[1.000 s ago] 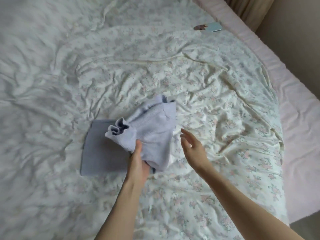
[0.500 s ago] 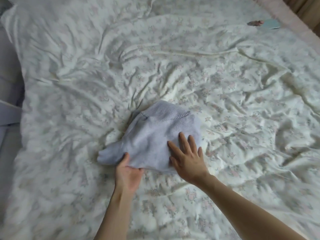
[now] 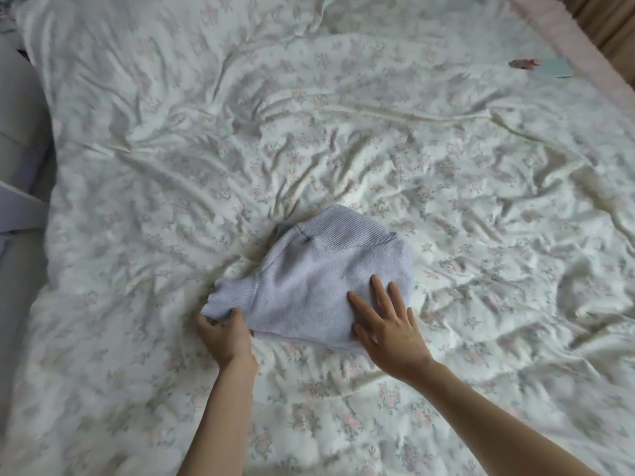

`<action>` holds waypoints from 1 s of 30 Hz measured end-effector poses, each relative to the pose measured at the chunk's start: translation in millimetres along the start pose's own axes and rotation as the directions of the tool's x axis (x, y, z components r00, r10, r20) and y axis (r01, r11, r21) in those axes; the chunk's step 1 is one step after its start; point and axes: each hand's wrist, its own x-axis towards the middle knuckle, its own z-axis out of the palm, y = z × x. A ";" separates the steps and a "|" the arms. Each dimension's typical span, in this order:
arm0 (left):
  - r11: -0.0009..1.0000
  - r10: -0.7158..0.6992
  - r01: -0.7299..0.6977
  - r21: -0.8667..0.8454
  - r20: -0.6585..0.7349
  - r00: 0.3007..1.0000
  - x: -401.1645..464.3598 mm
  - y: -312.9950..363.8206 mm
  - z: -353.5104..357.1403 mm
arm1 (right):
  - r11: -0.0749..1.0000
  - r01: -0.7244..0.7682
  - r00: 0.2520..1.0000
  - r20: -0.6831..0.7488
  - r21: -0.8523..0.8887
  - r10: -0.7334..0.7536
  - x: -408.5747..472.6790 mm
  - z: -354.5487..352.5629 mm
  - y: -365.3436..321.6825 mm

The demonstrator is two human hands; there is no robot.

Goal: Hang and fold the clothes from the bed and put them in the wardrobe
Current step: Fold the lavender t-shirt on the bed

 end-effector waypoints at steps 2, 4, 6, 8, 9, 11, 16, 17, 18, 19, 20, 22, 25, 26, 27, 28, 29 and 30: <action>0.999 -0.026 0.029 -0.044 0.055 0.998 -0.7 0.4 -0.1 | 0.998 -0.016 1.000 0.001 0.052 0.016 0.1 2.6 0.4; 0.979 -0.099 0.131 -0.154 0.199 0.975 -6.6 3.9 2.2 | 0.996 -0.019 1.000 -0.022 0.088 0.021 -0.7 5.5 0.6; 0.993 -0.051 0.072 -0.093 0.217 0.975 -17.9 10.2 6.9 | 0.994 -0.024 0.999 -0.028 0.102 0.027 -1.0 6.9 0.9; 0.956 0.170 -0.217 0.198 0.232 0.958 -33.7 16.5 10.6 | 0.994 -0.028 0.999 -0.028 0.106 0.031 0.0 8.0 1.6; 0.885 0.253 -0.341 0.318 0.287 0.924 -42.7 18.3 11.7 | 0.994 -0.031 0.999 -0.028 0.109 0.034 -0.1 7.2 1.5; 0.780 0.326 -0.486 0.395 0.405 0.854 -57.8 18.1 14.7 | 0.992 -0.037 0.999 -0.027 0.121 0.040 0.7 7.8 2.1; 0.851 0.326 -0.465 0.245 0.447 0.833 -76.7 25.7 24.6 | 0.983 -0.042 0.997 -0.061 0.178 0.053 -2.2 8.0 1.7; 0.944 0.225 -0.307 0.121 0.442 0.868 -78.8 32.8 25.7 | 0.976 -0.037 0.995 -0.087 0.216 0.057 -2.5 7.7 1.1; 0.990 0.131 -0.142 -0.012 0.482 0.866 -79.0 37.8 27.4 | 0.967 -0.034 0.991 -0.114 0.252 0.064 -2.4 7.6 1.1; 0.993 0.044 0.023 -0.112 0.562 0.826 -78.6 41.0 29.1 | 0.960 -0.032 0.989 -0.133 0.277 0.071 -2.7 7.0 1.1; 0.970 -0.028 0.178 -0.167 0.649 0.761 -77.5 41.8 29.2 | 0.956 -0.029 0.986 -0.150 0.291 0.075 -3.4 6.8 1.4; 0.888 -0.165 0.434 -0.153 0.774 0.611 -76.5 40.8 28.4 | 0.951 -0.024 0.980 -0.180 0.309 0.083 -4.8 7.3 4.8; 0.857 -0.337 0.515 0.029 0.788 0.516 -74.1 38.1 17.7 | 0.958 -0.025 0.981 -0.180 0.284 0.079 -9.2 11.1 8.4; 0.886 -0.340 0.458 0.069 0.769 0.541 -71.3 38.3 14.5 | 0.958 -0.026 0.981 -0.175 0.284 0.078 -9.8 12.5 8.9; 0.920 -0.315 0.383 0.090 0.750 0.581 -66.8 38.1 11.7 | 0.957 -0.022 0.981 -0.178 0.290 0.076 -9.6 13.2 8.2; 0.941 -0.289 0.324 0.099 0.731 0.619 -61.6 37.2 9.4 | 0.954 -0.015 0.979 -0.191 0.299 0.075 -9.0 13.6 6.6; 0.949 -0.285 0.292 0.114 0.703 0.651 -55.7 34.8 8.2 | 0.952 -0.016 0.977 -0.199 0.304 0.079 -8.7 13.4 4.1; 0.947 -0.308 0.289 0.143 0.665 0.680 -51.6 32.4 7.9 | 0.954 -0.019 0.976 -0.200 0.298 0.082 -8.9 12.9 1.6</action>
